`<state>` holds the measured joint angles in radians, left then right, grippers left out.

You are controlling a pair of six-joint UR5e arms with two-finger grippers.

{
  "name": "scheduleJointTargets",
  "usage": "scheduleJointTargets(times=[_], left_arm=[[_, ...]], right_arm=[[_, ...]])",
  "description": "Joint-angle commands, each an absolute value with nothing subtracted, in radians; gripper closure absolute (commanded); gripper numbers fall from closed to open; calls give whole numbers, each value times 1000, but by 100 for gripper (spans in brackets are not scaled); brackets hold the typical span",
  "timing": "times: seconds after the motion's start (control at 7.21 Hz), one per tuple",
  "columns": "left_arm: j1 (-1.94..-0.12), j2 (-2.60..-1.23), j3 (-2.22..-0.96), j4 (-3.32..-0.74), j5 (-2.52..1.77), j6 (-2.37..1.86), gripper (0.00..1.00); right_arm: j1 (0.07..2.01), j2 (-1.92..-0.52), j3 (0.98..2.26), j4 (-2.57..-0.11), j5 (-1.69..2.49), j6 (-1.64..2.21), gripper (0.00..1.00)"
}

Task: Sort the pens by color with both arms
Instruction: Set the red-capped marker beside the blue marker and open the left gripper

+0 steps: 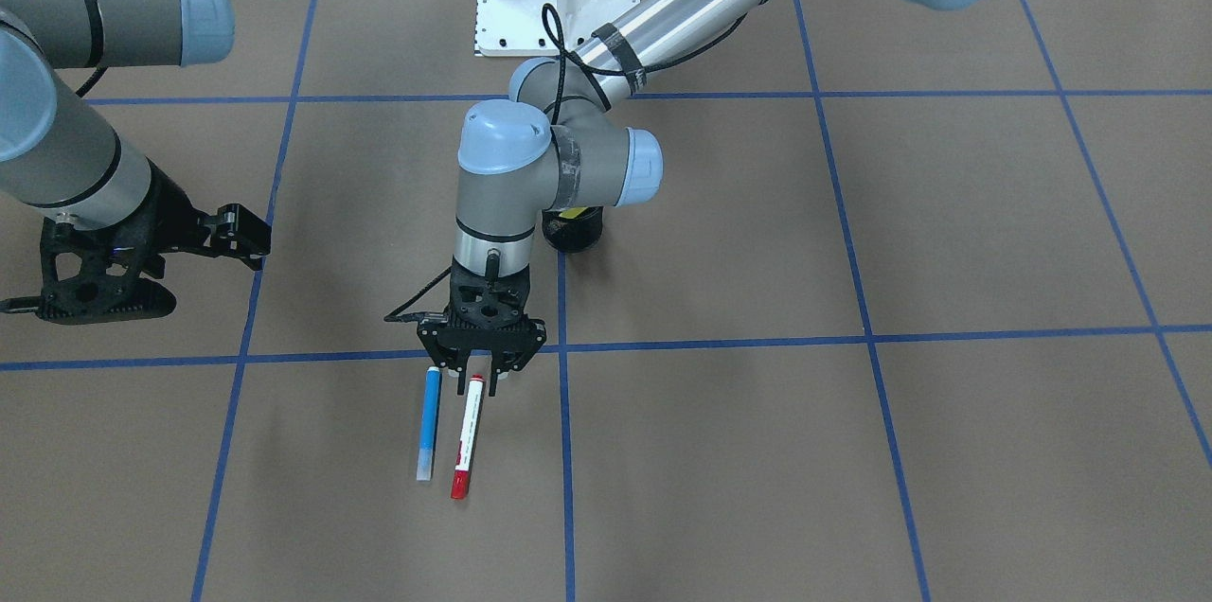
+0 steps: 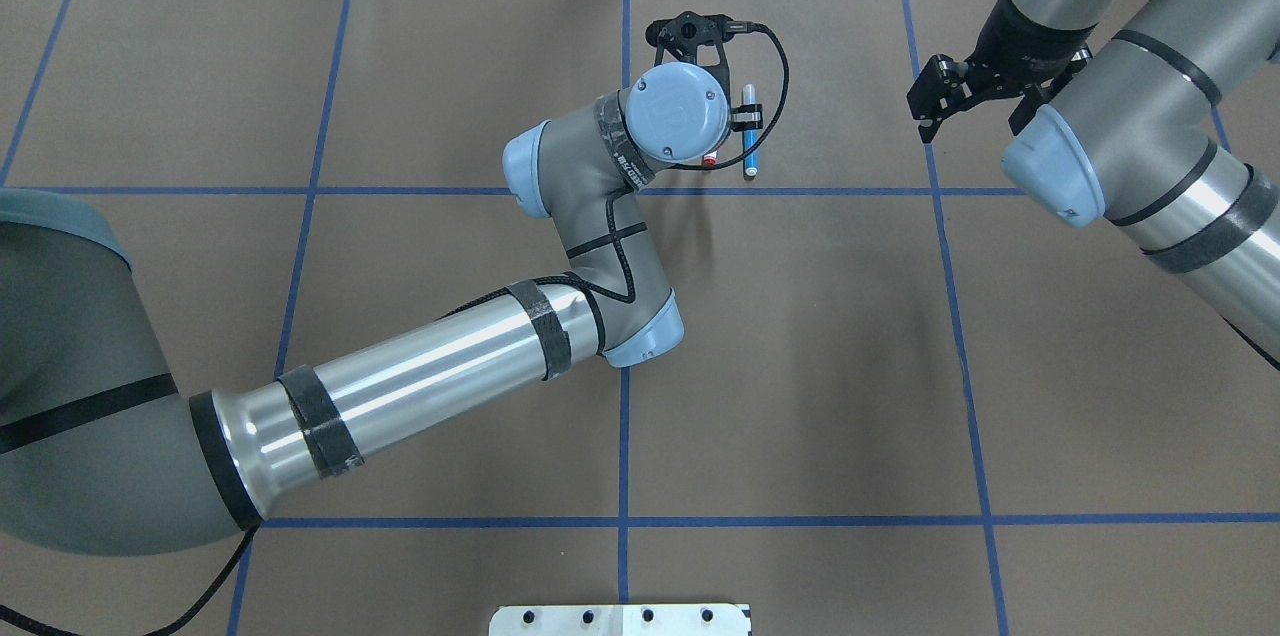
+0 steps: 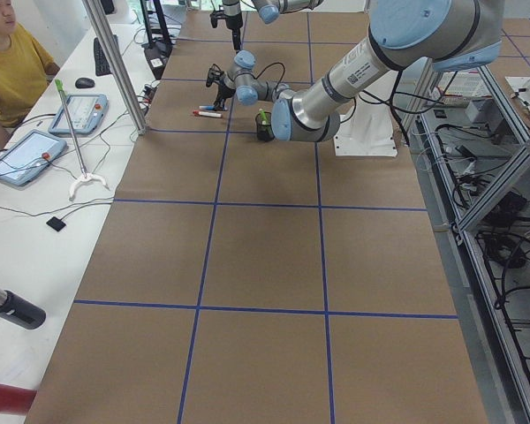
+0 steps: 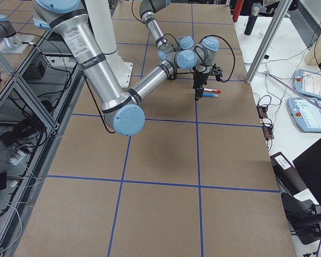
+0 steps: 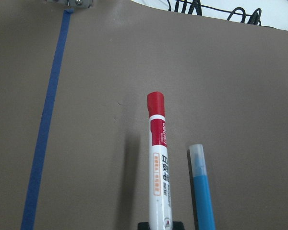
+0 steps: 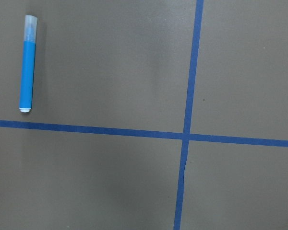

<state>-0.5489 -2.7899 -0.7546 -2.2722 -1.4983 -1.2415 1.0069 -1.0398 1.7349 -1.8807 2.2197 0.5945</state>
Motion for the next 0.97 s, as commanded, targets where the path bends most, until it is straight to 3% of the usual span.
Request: scheduleJointTargets(times=[0.0,0.28,0.42,0.83], left_arm=[[-548,-2790,-756,-2272,-1497,-1241,2],[-552,-2784,-806,-2260,-1511,-1209,1],[-561,-2757,-893,-2181,-1555,-1198,1],[-639,-2608,-1363,-1720,-1793,-1096,1]], right_arm=[[1006,-1039,1735,-1881,2218,595,1],[1006,-1034,1736,-1881,2220,601,0],[1006,-1031,1736,-1881,2223,603,1],[1000,-1020,1744,-1821,2230,702,1]])
